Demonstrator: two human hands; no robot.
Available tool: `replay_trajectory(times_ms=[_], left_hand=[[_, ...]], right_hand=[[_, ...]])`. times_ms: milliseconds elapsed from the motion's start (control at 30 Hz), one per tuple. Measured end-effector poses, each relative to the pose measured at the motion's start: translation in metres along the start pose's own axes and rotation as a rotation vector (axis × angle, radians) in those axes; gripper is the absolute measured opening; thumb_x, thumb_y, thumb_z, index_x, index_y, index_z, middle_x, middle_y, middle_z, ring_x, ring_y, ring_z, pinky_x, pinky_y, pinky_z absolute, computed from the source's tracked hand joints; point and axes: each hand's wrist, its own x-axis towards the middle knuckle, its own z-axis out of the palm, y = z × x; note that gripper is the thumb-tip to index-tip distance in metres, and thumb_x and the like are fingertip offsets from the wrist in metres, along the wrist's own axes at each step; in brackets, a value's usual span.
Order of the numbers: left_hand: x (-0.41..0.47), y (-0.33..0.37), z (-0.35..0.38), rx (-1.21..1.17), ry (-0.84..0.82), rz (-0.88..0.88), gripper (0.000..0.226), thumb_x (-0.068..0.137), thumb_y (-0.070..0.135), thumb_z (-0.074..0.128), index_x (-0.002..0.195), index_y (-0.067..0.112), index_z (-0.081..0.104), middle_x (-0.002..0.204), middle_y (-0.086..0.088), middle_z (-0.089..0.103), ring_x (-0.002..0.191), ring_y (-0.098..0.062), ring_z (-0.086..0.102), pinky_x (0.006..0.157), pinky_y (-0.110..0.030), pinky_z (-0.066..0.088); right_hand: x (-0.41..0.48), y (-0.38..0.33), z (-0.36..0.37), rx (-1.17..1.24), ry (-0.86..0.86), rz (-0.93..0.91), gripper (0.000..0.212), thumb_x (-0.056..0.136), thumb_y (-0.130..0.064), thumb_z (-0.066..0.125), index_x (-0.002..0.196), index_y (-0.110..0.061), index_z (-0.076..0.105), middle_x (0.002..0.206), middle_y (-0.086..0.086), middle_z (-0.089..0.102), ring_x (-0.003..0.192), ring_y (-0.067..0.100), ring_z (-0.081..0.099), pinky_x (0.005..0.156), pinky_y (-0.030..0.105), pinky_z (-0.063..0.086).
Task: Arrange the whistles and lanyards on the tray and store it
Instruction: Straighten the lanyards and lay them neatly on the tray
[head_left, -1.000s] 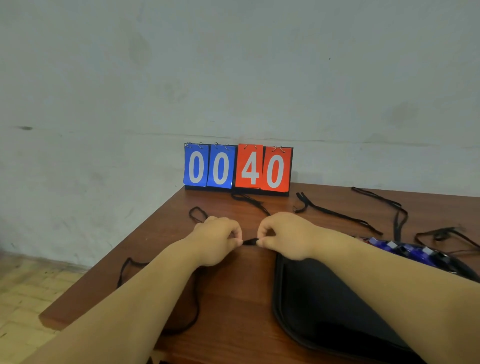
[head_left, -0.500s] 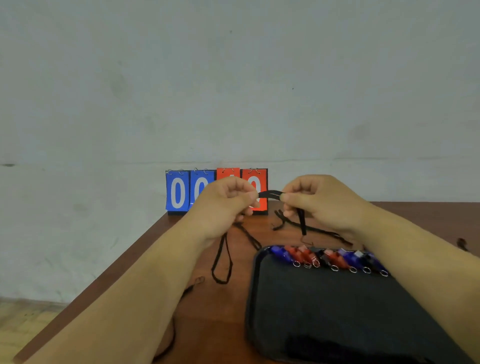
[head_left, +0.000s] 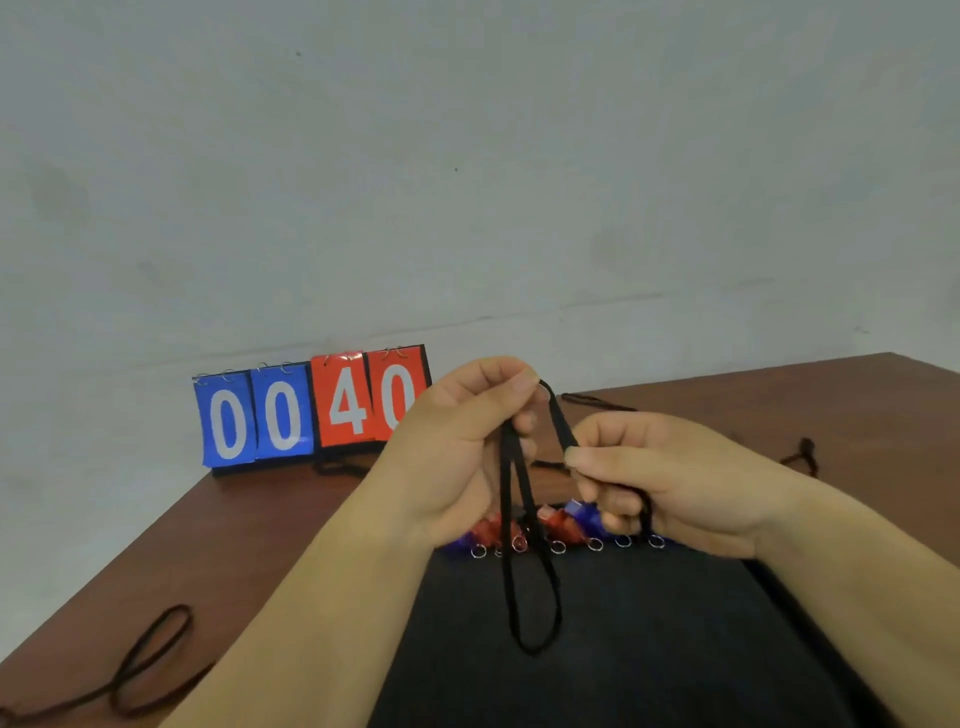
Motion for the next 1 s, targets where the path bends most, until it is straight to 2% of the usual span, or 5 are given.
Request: replay_trajectory(times_ms=[433, 533, 700, 867, 1000], left_hand=[[-0.007, -0.032, -0.035, -0.093, -0.019, 0.021, 0.023, 0.083, -0.002, 0.061, 0.089, 0.016, 0.074, 0.090, -0.008, 0.073, 0.072, -0.013, 0.067, 0.065, -0.026, 0.059], [-0.010, -0.033, -0.036, -0.102, -0.016, 0.033, 0.022, 0.082, -0.001, 0.062, 0.088, 0.016, 0.073, 0.087, -0.006, 0.072, 0.072, -0.012, 0.067, 0.065, -0.025, 0.059], [-0.010, -0.037, -0.031, -0.115, -0.006, 0.037, 0.019, 0.083, -0.001, 0.060, 0.091, 0.014, 0.068, 0.084, -0.005, 0.072, 0.071, -0.012, 0.068, 0.065, -0.026, 0.060], [-0.009, -0.037, -0.035, -0.119, -0.021, 0.042, 0.018, 0.083, 0.000, 0.063, 0.090, 0.016, 0.070, 0.084, -0.004, 0.071, 0.072, -0.011, 0.068, 0.067, -0.027, 0.060], [-0.008, -0.033, -0.039, -0.065, 0.055, 0.048, 0.021, 0.085, 0.005, 0.062, 0.080, 0.021, 0.075, 0.083, -0.002, 0.071, 0.065, -0.009, 0.063, 0.060, -0.026, 0.057]], right_hand=[[0.013, 0.039, 0.002, -0.016, -0.067, 0.009, 0.022, 0.094, -0.016, 0.067, 0.106, 0.002, 0.068, 0.066, -0.004, 0.062, 0.058, 0.008, 0.053, 0.074, 0.027, 0.055], [0.010, 0.038, 0.006, 0.011, -0.112, 0.018, 0.010, 0.089, -0.019, 0.069, 0.091, -0.009, 0.070, 0.083, 0.003, 0.073, 0.054, 0.007, 0.051, 0.076, 0.027, 0.058], [0.008, 0.041, 0.011, 0.013, -0.183, 0.038, 0.013, 0.097, -0.018, 0.063, 0.084, -0.020, 0.065, 0.055, -0.010, 0.055, 0.053, 0.008, 0.043, 0.084, 0.033, 0.058], [0.004, 0.037, 0.013, -0.033, -0.234, 0.025, 0.011, 0.104, -0.018, 0.052, 0.103, -0.012, 0.060, 0.066, -0.014, 0.070, 0.055, 0.007, 0.040, 0.080, 0.031, 0.053], [0.004, 0.037, 0.003, 0.056, -0.220, 0.011, 0.018, 0.101, -0.017, 0.055, 0.085, -0.016, 0.064, 0.069, -0.003, 0.063, 0.051, 0.007, 0.039, 0.071, 0.030, 0.050]])
